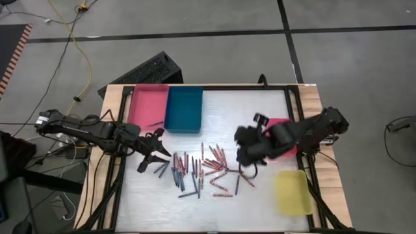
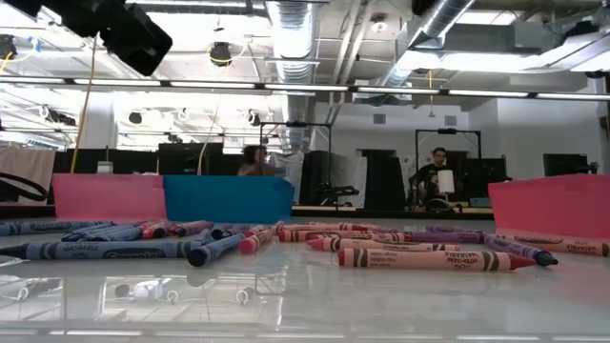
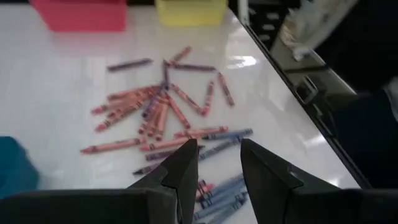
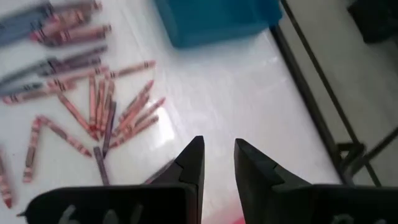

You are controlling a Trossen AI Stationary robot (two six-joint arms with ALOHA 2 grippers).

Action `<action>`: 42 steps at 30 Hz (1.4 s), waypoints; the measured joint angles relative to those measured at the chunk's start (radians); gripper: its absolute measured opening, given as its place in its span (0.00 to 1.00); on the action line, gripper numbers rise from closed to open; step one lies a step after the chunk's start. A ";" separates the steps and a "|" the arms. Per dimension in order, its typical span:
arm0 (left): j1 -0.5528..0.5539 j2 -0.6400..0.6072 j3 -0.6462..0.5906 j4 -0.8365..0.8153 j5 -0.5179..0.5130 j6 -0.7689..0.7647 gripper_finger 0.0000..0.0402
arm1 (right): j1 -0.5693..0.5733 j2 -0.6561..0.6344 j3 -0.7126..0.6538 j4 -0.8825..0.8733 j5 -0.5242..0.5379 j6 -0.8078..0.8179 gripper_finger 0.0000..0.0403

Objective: Sort crayons
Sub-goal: Put the purple crayon into the blue bin

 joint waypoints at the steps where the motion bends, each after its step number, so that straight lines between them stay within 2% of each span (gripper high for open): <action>1: -0.007 -0.011 0.000 -0.002 -0.025 -0.011 0.27 | 0.015 0.000 -0.038 0.013 0.012 0.038 0.20; 6: -0.019 -0.050 0.000 -0.035 -0.094 -0.101 0.27 | 0.057 0.001 -0.248 0.161 0.030 0.212 0.20; 12: -0.021 -0.028 0.000 -0.092 -0.078 -0.132 0.27 | 0.077 0.001 -0.441 0.422 0.011 0.226 0.20; 20: -0.021 0.072 0.000 -0.124 -0.234 -0.225 0.27 | 0.069 0.001 -0.488 0.502 0.024 0.222 0.20; 23: -0.019 0.109 0.000 -0.167 -0.344 -0.293 0.27 | 0.056 0.001 -0.488 0.507 0.052 0.216 0.20; 26: -0.008 0.122 0.000 -0.197 -0.454 -0.367 0.27 | 0.035 0.001 -0.489 0.564 0.060 0.149 0.20; 32: -0.002 0.101 0.015 -0.188 -0.333 -0.317 0.27 | -0.013 0.001 -0.488 0.692 0.044 -0.070 0.20; 36: -0.002 0.072 0.076 -0.186 -0.384 -0.288 0.27 | -0.069 0.001 -0.460 0.760 0.045 -0.226 0.20; 42: -0.001 0.016 0.224 -0.200 -0.485 -0.114 0.27 | -0.176 0.001 -0.379 0.841 0.034 -0.533 0.20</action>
